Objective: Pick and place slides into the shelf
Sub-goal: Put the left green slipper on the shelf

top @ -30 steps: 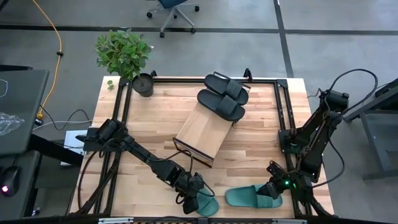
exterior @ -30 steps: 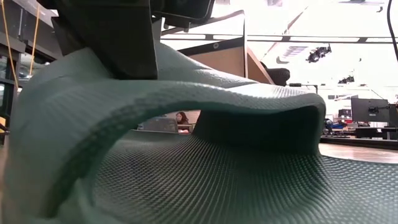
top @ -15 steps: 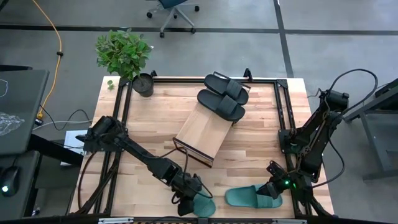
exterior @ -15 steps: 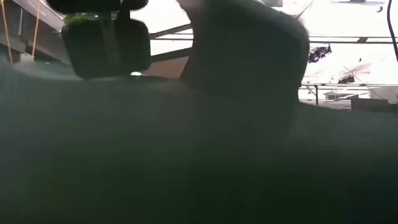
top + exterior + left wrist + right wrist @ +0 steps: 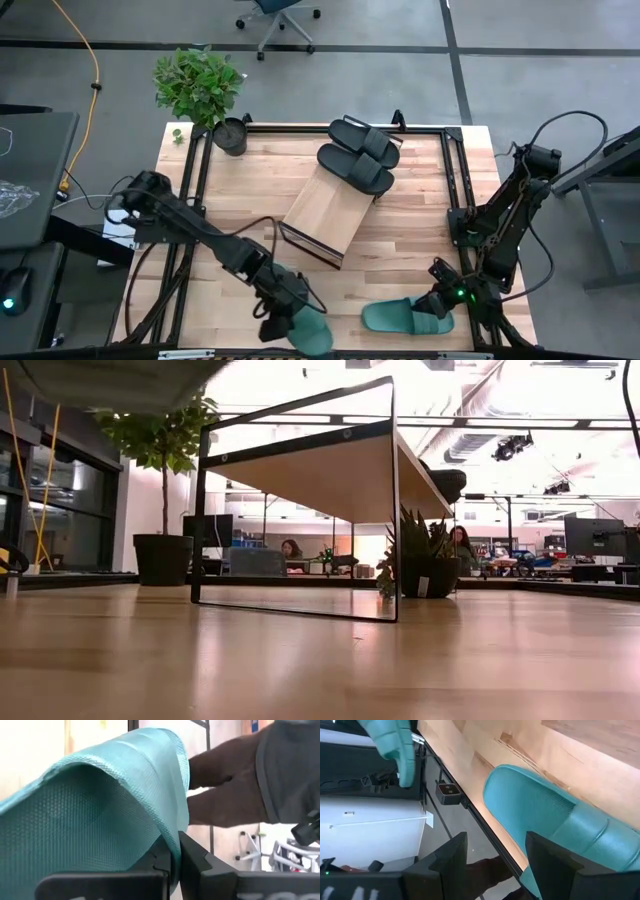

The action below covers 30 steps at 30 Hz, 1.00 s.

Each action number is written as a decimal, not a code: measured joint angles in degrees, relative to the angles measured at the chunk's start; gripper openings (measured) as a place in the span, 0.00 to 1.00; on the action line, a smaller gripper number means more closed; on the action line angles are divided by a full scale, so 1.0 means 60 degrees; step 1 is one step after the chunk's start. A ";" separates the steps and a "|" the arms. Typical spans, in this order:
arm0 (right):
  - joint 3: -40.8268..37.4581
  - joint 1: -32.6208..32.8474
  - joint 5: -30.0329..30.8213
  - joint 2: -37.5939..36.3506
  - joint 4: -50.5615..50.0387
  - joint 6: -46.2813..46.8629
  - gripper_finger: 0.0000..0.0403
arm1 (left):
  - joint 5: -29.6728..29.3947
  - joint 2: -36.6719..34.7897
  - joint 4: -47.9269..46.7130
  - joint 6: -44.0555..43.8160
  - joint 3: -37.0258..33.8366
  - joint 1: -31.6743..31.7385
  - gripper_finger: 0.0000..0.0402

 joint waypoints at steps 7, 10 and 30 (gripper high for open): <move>0.0000 -0.0238 0.0051 0.0000 0.0000 -0.0053 0.48 | 0.0244 -0.0972 -0.1060 0.0537 0.0000 -0.0191 0.01; 0.0000 -0.0412 0.0011 0.0000 0.0015 -0.0181 0.48 | 0.0463 -0.1357 -0.1416 0.0713 0.0000 -0.0186 0.00; 0.0000 -0.3121 -0.0046 -0.0018 0.2104 -0.2219 0.48 | 0.1275 -0.3468 -0.5060 0.7257 0.0038 0.0590 0.00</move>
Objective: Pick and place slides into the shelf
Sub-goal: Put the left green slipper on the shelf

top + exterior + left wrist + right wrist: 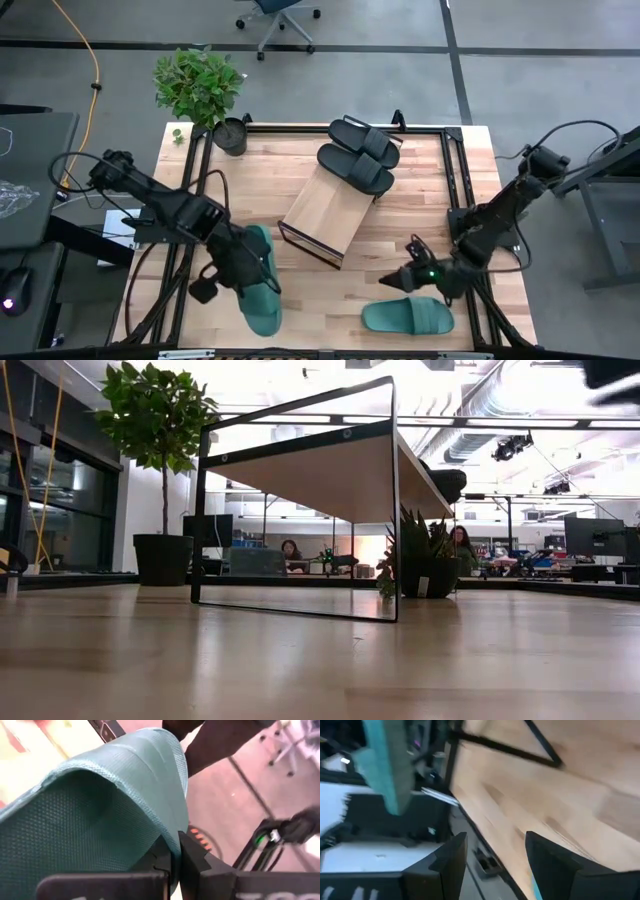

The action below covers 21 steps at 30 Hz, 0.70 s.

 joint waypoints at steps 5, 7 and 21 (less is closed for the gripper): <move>0.0000 -0.1010 -0.0012 0.0000 0.1553 -0.1508 0.48 | -0.0133 -0.0026 -0.1126 0.1872 0.0675 0.0471 0.00; 0.0000 -0.1392 -0.0093 0.0000 0.2075 -0.2082 0.48 | -0.0360 -0.0029 -0.1233 0.2502 0.0985 0.0662 0.00; 0.0000 -0.4531 -0.2416 -0.0004 0.5145 -0.5142 0.48 | -0.0284 0.0029 -0.2242 0.5367 0.2340 0.1838 0.00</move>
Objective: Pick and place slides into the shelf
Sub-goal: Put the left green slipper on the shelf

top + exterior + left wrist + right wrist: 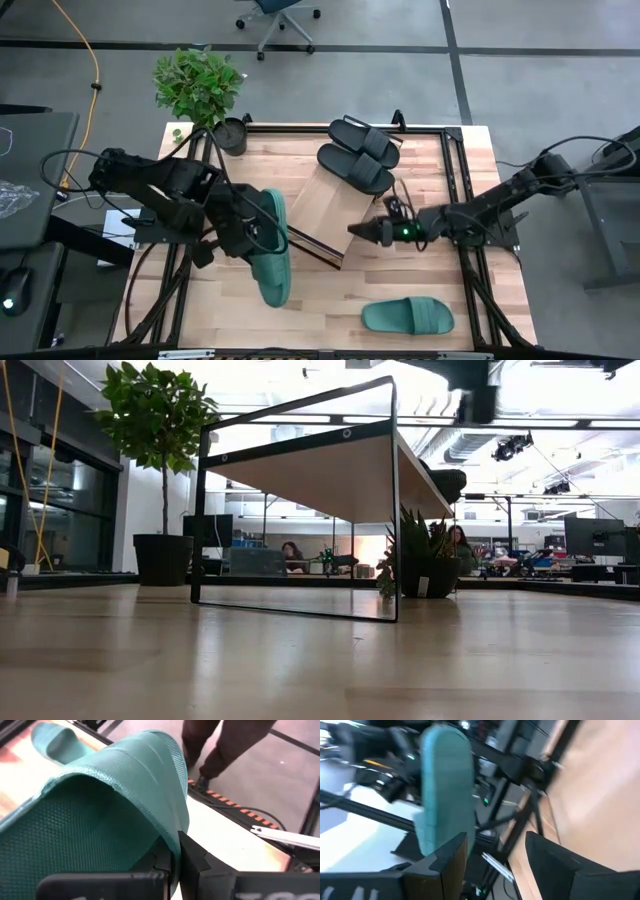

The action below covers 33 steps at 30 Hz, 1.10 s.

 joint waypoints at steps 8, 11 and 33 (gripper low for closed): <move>0.0004 -0.1361 -0.1871 0.0000 0.0653 -0.0552 0.48 | -0.0392 0.0099 0.0217 0.0189 0.0000 -0.0023 0.00; 0.0000 -0.1413 -0.2013 0.0000 0.0535 -0.0545 0.48 | -0.1734 0.0175 0.0136 -0.0361 -0.0014 0.0069 0.00; 0.2949 -0.2167 -0.0520 -0.0633 -0.4951 -0.4115 0.48 | -0.3996 0.0237 0.2752 -0.2541 0.0404 0.2792 0.00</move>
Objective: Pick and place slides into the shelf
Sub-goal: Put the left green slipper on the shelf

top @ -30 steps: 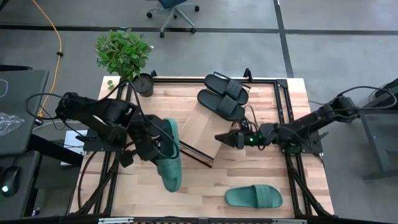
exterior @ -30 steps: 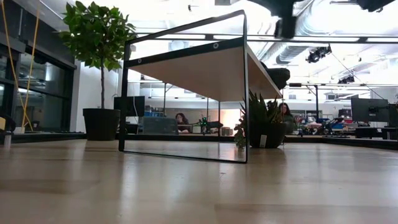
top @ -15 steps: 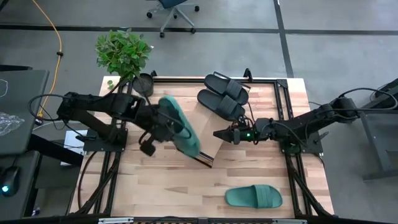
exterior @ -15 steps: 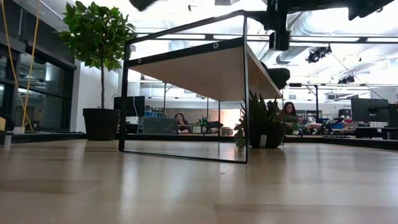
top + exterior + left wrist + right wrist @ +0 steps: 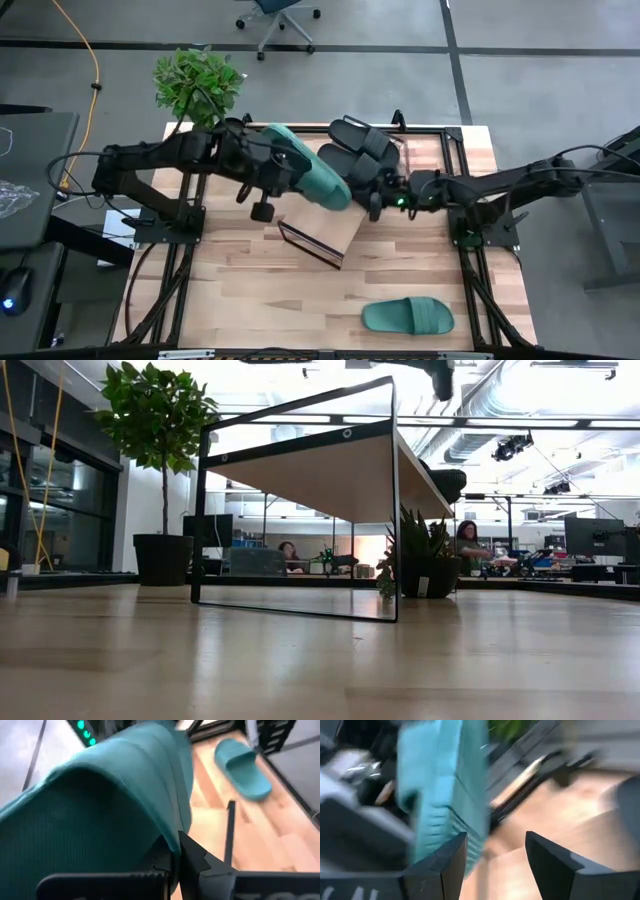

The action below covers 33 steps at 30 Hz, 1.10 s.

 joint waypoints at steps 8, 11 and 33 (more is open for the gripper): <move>0.0231 -0.0030 0.1236 -0.1410 -0.0981 -0.1224 0.48 | -0.1257 -0.0007 -0.0025 -0.0097 0.0383 0.0080 0.00; 0.0231 -0.0144 0.0801 -0.1477 -0.1000 -0.1205 0.48 | -0.1295 0.0001 0.0312 -0.0162 0.0355 0.0076 0.00; 0.1019 -0.0347 0.0712 -0.0803 -0.0882 -0.1594 0.48 | -0.0542 0.0339 0.0435 0.0821 0.0342 0.0059 0.00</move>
